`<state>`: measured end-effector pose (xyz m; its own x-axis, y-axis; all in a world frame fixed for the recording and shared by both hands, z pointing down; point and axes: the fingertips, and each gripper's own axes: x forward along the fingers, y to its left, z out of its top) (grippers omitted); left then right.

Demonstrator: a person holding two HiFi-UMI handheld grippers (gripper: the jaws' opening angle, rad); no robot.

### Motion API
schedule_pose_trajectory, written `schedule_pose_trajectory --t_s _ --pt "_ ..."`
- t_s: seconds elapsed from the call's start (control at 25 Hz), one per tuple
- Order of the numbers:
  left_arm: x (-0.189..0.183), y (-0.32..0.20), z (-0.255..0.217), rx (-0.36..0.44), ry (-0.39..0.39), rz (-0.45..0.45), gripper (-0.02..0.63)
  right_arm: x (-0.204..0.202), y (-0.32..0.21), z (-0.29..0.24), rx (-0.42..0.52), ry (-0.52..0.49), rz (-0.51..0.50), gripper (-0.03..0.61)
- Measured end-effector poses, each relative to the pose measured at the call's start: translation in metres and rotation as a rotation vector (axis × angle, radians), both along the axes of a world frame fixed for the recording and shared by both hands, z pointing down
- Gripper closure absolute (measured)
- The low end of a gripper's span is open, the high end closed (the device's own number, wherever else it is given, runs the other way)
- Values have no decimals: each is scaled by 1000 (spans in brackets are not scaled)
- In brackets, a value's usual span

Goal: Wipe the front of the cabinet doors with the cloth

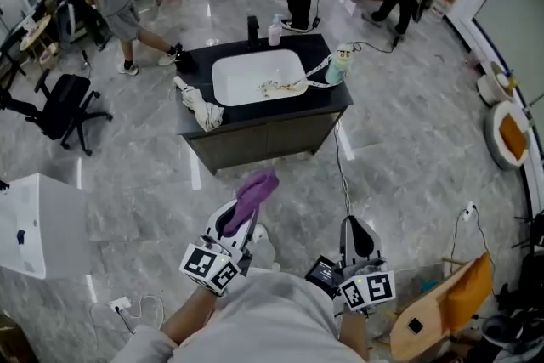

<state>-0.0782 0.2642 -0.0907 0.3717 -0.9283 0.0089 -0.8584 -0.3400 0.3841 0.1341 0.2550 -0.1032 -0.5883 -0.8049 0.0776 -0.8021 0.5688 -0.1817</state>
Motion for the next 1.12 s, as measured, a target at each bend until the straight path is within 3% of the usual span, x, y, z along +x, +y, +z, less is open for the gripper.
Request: schedule_pose_trajectory --t_s 0.32,0.52,0.72,0.88,1.12 --pt "19 -108 -17 70 9 61 526 13 -90 -20 44 85 34 552" --pt "17 -146 -23 81 -33 88 526 19 -124 -12 14 48 61 552" --pt "10 -161 -17 48 -39 10 526 27 -159 -1 -21 32 26 552" --pt "14 -167 -9 25 -35 -76 526 26 -183 -2 -18 24 -64 552" --pt "64 -176 -1 13 -24 -191 526 63 -217 4 -5 64 -194 552"
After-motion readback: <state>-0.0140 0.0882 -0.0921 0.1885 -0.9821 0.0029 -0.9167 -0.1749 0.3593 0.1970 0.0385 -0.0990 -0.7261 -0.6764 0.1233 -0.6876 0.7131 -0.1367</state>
